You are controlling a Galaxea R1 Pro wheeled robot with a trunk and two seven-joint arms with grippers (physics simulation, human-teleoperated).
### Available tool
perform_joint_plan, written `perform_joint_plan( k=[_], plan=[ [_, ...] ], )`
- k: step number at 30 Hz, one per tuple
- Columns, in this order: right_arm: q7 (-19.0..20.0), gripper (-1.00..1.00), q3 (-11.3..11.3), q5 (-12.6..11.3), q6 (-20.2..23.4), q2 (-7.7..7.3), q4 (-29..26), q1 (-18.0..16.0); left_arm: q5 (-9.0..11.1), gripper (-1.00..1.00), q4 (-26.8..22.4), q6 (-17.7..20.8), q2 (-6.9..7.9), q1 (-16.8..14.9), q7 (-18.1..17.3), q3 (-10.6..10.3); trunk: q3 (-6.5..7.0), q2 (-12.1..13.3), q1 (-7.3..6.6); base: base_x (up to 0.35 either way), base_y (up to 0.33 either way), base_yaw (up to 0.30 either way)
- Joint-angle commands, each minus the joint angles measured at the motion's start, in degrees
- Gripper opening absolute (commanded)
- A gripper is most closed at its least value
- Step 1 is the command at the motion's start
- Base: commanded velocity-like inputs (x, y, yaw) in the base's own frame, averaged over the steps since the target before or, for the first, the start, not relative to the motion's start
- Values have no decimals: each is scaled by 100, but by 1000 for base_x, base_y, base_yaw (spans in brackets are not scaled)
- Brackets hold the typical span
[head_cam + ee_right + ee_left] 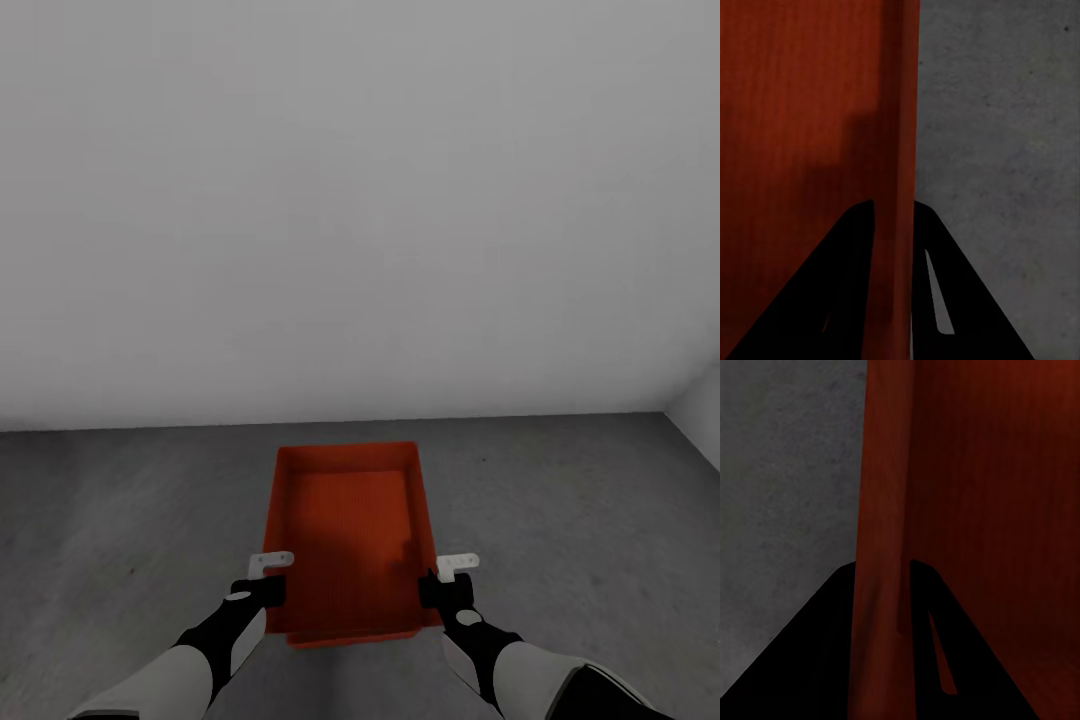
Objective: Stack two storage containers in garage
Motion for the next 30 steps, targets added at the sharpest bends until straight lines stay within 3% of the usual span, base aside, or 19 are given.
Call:
perform_joint_plan(
  k=[1,20,30],
  plan=[
    [-13,-100,-218,2,2,1,10,1,-24,-100,-35,-63,221,-5,41,157,-5,-4,0,0,0,0],
    [-13,-100,-218,2,2,3,10,1,-24,-100,-35,-63,219,-5,41,155,28,-4,0,0,0,52],
    [-13,-100,-218,2,6,2,11,1,-24,-100,-35,-63,221,-5,41,156,-40,-4,0,0,0,0]
  ],
)
